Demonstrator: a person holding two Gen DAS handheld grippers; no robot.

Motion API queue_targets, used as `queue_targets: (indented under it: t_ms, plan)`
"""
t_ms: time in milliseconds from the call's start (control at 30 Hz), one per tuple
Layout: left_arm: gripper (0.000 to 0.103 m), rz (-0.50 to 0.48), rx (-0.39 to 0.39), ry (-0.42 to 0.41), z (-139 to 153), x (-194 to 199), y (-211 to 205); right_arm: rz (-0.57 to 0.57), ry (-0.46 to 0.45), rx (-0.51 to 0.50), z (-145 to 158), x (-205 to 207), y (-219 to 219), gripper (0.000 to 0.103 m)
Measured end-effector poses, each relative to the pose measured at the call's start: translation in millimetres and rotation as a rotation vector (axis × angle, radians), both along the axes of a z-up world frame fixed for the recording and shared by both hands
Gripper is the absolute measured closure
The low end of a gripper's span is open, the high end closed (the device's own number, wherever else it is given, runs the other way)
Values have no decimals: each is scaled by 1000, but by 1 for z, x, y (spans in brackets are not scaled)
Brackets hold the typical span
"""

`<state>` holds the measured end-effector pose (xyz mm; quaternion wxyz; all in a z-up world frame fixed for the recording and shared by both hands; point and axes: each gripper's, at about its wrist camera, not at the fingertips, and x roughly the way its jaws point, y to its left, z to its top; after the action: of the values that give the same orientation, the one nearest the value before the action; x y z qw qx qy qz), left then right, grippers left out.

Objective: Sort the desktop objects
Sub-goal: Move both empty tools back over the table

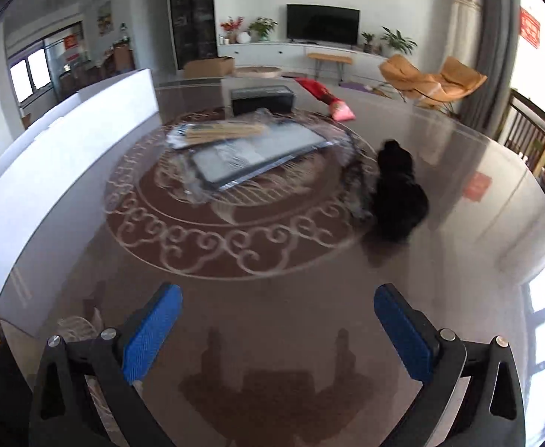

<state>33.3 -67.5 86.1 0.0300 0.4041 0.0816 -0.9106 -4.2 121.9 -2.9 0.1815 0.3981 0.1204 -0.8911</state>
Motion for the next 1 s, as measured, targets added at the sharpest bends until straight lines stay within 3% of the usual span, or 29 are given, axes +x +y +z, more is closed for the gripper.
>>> queue_targets:
  t_ms: [167,267,533,1000]
  plan:
    - [0,-58,-20,-114,-71,-41,54,-80,-45,17,-6,-5,37,0]
    - [0,-67,3,-146,-97,-53,66,-90,-70,16,-10,-5,43,0]
    - [0,-62,-69,-154,-110,-63,78,-116,-74,1,-13,-2,45,0]
    - [0,-59,-69,-140,-109,-64,78,-176,-76,5,-13,1,50,0]
